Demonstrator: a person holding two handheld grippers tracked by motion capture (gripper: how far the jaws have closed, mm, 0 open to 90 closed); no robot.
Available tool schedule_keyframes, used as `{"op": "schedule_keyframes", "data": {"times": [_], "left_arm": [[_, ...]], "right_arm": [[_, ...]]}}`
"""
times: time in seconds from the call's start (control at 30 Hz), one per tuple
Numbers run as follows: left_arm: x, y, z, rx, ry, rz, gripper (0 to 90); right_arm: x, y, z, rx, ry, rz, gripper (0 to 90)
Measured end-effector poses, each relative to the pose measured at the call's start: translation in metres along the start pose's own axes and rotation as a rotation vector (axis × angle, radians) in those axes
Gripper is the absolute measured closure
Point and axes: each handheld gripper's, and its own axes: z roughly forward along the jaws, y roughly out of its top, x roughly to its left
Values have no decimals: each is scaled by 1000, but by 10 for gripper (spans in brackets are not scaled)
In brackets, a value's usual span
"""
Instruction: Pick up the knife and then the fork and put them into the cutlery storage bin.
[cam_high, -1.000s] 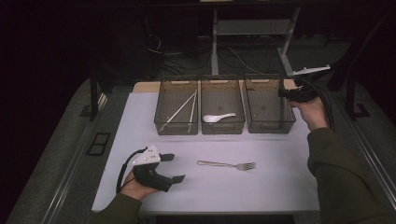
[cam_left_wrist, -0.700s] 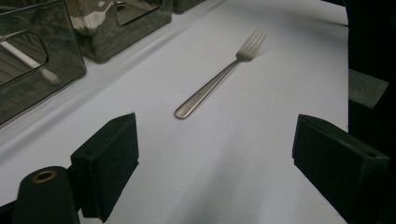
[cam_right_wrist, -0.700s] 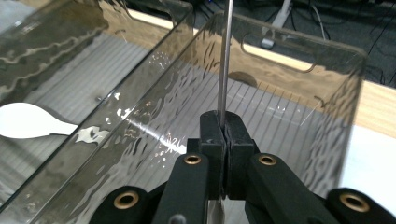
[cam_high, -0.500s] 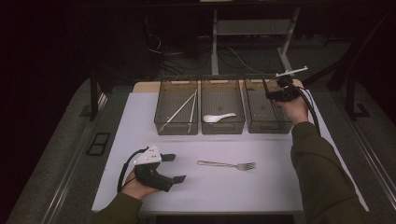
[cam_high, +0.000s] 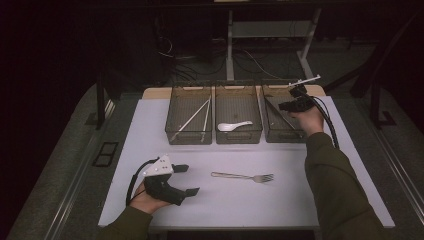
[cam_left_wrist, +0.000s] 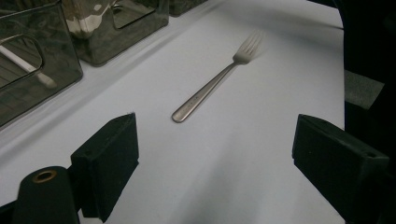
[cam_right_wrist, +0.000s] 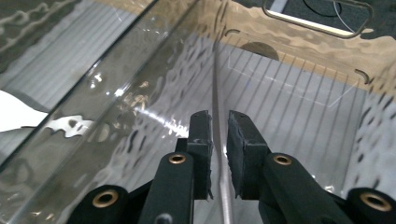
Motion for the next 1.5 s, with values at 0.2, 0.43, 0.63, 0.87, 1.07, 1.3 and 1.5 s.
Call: {"op": "schedule_keyframes", "data": {"times": [0.2,0.43,0.63,0.87,1.07,1.3,1.5], "left_arm": [[0,0,0,1,5,-1,134],[0,0,0,7,10,0,133],[1,2,4,19,9,7,137],[3,13,11,13,-22,26,234],[7,27,29,42,-71,66,364],[10,40,60,103,-125,107,484],[12,50,85,137,-159,130,544]], "right_arm": [[0,-2,-13,-55,53,22,683],[4,-12,-43,-121,104,25,486],[14,-31,-73,-162,163,-22,424],[30,-60,-96,-156,213,-83,381],[46,-86,-104,-148,243,-133,370],[59,-113,-108,-141,294,-161,368],[65,-136,-110,-146,330,-175,354]]}}
